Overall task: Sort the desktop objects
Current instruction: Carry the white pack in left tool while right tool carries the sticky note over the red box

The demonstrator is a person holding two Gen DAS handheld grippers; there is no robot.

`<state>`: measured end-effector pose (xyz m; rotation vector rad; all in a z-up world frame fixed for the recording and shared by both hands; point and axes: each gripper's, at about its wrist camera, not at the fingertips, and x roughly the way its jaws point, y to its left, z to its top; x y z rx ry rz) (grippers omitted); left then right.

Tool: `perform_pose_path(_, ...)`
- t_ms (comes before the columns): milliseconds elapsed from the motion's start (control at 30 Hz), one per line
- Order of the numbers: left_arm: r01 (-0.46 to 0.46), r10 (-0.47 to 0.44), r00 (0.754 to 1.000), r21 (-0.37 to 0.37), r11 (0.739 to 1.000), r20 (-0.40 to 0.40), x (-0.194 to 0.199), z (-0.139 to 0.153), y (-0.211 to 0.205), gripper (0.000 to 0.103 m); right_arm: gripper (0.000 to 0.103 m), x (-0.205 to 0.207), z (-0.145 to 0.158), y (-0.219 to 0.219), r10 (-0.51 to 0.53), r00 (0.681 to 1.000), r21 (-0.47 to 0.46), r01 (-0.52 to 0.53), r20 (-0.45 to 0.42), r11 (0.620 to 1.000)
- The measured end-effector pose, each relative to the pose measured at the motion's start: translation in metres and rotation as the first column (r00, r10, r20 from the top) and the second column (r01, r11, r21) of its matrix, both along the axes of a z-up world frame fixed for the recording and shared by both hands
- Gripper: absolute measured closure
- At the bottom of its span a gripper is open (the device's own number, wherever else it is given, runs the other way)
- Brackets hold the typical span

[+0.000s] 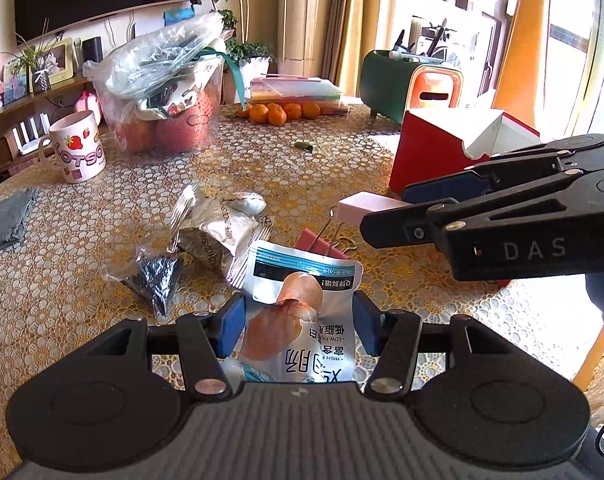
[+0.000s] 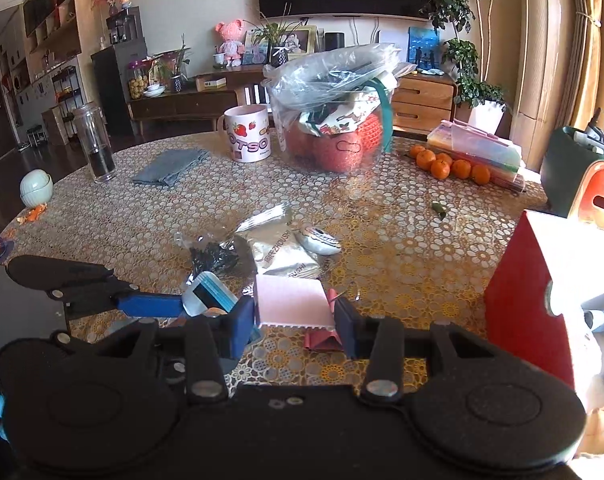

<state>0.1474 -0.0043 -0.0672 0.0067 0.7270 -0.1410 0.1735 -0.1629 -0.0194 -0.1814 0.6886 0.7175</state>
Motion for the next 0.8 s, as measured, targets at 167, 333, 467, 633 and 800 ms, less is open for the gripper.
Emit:
perform_pose_path(167, 0.018, -0.018, 0.999, -0.003, 1.000, 0.028, -0.005, 0.020, -0.021, 0.048, 0.060, -0.007, 0.016, -0.028, -0.034, 0.999, 0.028, 0.034, 0.031, 0.999)
perform_pose_path(333, 0.040, -0.039, 0.998, -0.007, 0.999, 0.052, -0.006, 0.036, -0.040, 0.048, 0.060, -0.011, 0.032, -0.060, -0.071, 0.995, 0.049, 0.068, 0.066, 0.997)
perform_pose_path(467, 0.069, -0.068, 0.996, -0.008, 0.998, 0.065, -0.004, 0.047, -0.059, 0.048, 0.060, -0.011, 0.042, -0.083, -0.104, 0.991, 0.060, 0.099, 0.087, 0.993)
perform_pose_path(633, 0.111, -0.111, 0.991, -0.005, 0.994, 0.080, 0.005, 0.059, -0.085, 0.048, 0.060, -0.010, 0.049, -0.115, -0.154, 0.981, 0.061, 0.148, 0.116, 0.987)
perform_pose_path(800, 0.161, -0.161, 0.983, 0.007, 0.987, 0.091, 0.018, 0.068, -0.114, 0.047, 0.060, -0.006, 0.051, -0.145, -0.212, 0.969, 0.072, 0.204, 0.125, 0.976)
